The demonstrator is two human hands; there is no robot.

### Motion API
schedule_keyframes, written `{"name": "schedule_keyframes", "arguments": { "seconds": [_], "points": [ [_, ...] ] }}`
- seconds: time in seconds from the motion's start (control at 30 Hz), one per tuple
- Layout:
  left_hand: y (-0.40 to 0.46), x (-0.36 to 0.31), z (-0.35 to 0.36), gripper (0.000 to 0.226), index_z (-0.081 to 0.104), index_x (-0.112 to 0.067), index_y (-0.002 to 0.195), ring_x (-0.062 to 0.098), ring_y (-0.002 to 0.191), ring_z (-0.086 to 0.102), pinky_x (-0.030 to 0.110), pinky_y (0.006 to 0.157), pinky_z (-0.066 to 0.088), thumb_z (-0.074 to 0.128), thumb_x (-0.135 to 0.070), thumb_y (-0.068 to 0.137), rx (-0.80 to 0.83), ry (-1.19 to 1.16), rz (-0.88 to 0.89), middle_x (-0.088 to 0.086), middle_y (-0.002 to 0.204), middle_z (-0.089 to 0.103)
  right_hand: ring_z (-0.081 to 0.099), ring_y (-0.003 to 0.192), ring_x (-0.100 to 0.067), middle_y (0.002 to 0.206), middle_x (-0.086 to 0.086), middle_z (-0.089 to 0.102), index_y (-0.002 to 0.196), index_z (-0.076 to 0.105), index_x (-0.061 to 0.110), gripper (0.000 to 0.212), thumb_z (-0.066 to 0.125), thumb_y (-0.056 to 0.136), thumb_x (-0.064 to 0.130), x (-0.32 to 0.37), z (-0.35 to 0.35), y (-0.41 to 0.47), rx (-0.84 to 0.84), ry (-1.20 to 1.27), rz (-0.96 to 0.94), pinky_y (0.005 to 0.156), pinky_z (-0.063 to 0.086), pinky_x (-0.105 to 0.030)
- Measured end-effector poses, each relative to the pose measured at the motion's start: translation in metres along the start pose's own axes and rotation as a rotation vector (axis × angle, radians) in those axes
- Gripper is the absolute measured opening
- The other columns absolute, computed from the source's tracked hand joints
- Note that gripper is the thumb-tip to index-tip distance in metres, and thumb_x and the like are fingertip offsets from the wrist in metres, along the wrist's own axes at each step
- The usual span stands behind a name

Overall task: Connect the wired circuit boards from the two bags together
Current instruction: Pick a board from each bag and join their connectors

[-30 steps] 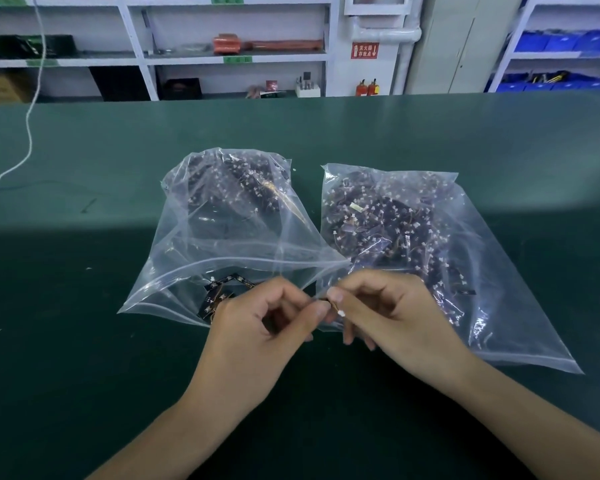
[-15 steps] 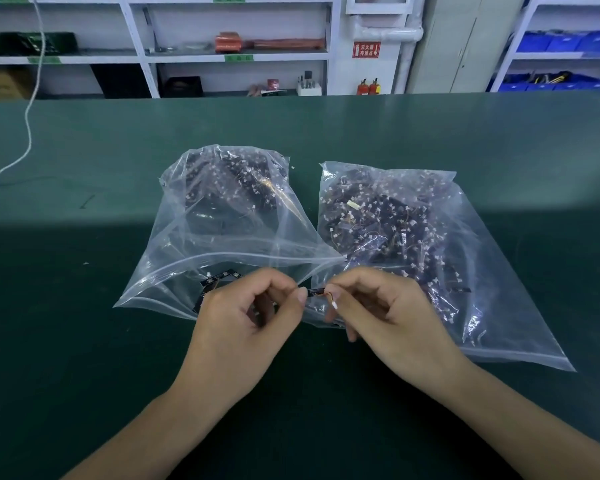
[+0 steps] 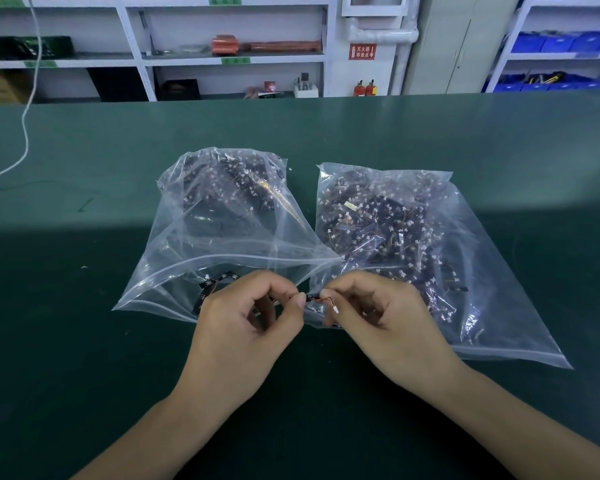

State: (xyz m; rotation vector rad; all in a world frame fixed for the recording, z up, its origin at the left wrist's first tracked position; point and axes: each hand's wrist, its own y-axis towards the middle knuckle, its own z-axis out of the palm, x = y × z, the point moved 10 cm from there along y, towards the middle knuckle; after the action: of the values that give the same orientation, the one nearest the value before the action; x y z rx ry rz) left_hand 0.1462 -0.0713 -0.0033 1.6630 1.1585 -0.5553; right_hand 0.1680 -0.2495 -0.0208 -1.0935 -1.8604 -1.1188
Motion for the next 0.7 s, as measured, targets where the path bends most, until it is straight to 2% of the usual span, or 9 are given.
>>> {"name": "schedule_keyframes", "arguments": {
  "seconds": [0.07, 0.2, 0.33, 0.43, 0.47, 0.5, 0.57, 0.63, 0.7],
  "points": [
    [0.0, 0.0, 0.0, 0.013, 0.07, -0.032, 0.08, 0.02, 0.061, 0.057, 0.02, 0.056, 0.044, 0.074, -0.028, 0.092, 0.0, -0.001, -0.001, -0.004, 0.074, 0.067, 0.065, 0.063, -0.023, 0.078, 0.007, 0.076, 0.096, 0.076, 0.032, 0.012, 0.071, 0.103, 0.024, 0.001, 0.0, 0.0, 0.001, -0.004, -0.007, 0.059, 0.046, -0.022],
    [0.0, 0.0, 0.001, 0.012, 0.07, -0.032, 0.082, 0.021, 0.063, 0.059, 0.021, 0.056, 0.046, 0.074, -0.027, 0.093, 0.006, -0.004, -0.002, -0.005, 0.075, 0.068, 0.067, 0.065, -0.024, 0.078, 0.007, 0.076, 0.097, 0.077, 0.033, 0.013, 0.071, 0.103, 0.023, 0.002, -0.001, -0.001, -0.002, 0.005, -0.012, 0.059, 0.051, -0.031],
    [0.0, -0.001, 0.0, 0.012, 0.071, -0.029, 0.081, 0.019, 0.064, 0.06, 0.018, 0.058, 0.045, 0.075, -0.023, 0.09, -0.003, 0.01, 0.005, -0.007, 0.077, 0.068, 0.065, 0.062, -0.018, 0.076, 0.008, 0.075, 0.096, 0.077, 0.031, 0.013, 0.071, 0.103, 0.022, 0.005, -0.001, 0.0, 0.013, -0.029, -0.049, 0.058, 0.044, -0.018],
    [0.001, -0.001, -0.002, 0.012, 0.071, -0.033, 0.083, 0.017, 0.065, 0.06, 0.015, 0.059, 0.044, 0.073, -0.026, 0.093, 0.0, 0.01, 0.0, -0.01, 0.078, 0.069, 0.06, 0.062, -0.014, 0.081, 0.016, 0.07, 0.101, 0.077, 0.03, 0.005, 0.074, 0.101, 0.026, 0.018, -0.007, 0.002, 0.011, -0.15, -0.168, 0.061, 0.044, -0.018],
    [0.001, 0.0, -0.003, 0.012, 0.07, -0.032, 0.083, 0.015, 0.065, 0.06, 0.013, 0.059, 0.043, 0.072, -0.028, 0.094, -0.007, 0.005, -0.009, -0.01, 0.076, 0.068, 0.06, 0.066, -0.012, 0.087, 0.021, 0.068, 0.109, 0.077, 0.03, 0.011, 0.076, 0.098, 0.032, 0.025, -0.009, 0.003, 0.024, -0.238, -0.226, 0.064, 0.045, -0.016],
    [0.002, 0.002, -0.006, 0.012, 0.07, -0.031, 0.083, 0.012, 0.064, 0.058, 0.011, 0.059, 0.041, 0.071, -0.029, 0.095, -0.02, -0.005, -0.024, -0.01, 0.075, 0.067, 0.06, 0.073, -0.01, 0.095, 0.023, 0.066, 0.119, 0.074, 0.03, 0.027, 0.079, 0.095, 0.039, 0.028, -0.01, 0.003, 0.058, -0.332, -0.271, 0.069, 0.046, -0.016],
    [0.002, 0.006, -0.01, 0.011, 0.069, -0.028, 0.085, 0.008, 0.062, 0.054, 0.01, 0.058, 0.039, 0.069, -0.03, 0.096, -0.04, -0.023, -0.056, -0.006, 0.074, 0.065, 0.06, 0.089, -0.005, 0.109, 0.023, 0.062, 0.132, 0.066, 0.033, 0.049, 0.084, 0.087, 0.041, 0.023, -0.009, 0.004, 0.158, -0.474, -0.301, 0.081, 0.047, -0.016],
    [0.003, 0.007, -0.012, 0.01, 0.067, -0.027, 0.085, 0.008, 0.061, 0.053, 0.01, 0.058, 0.039, 0.068, -0.027, 0.094, -0.035, -0.01, -0.056, -0.004, 0.075, 0.065, 0.06, 0.094, -0.005, 0.108, 0.021, 0.062, 0.131, 0.064, 0.033, 0.053, 0.085, 0.083, 0.032, 0.018, -0.011, 0.006, 0.217, -0.543, -0.306, 0.085, 0.048, -0.017],
    [0.003, 0.002, -0.012, 0.011, 0.064, -0.029, 0.082, 0.011, 0.061, 0.054, 0.011, 0.059, 0.04, 0.067, -0.026, 0.092, -0.01, 0.06, -0.005, -0.004, 0.075, 0.064, 0.063, 0.088, -0.011, 0.1, 0.017, 0.064, 0.125, 0.066, 0.032, 0.048, 0.082, 0.082, 0.019, 0.014, -0.014, 0.008, 0.218, -0.495, -0.292, 0.078, 0.048, -0.015]
  ]
}}
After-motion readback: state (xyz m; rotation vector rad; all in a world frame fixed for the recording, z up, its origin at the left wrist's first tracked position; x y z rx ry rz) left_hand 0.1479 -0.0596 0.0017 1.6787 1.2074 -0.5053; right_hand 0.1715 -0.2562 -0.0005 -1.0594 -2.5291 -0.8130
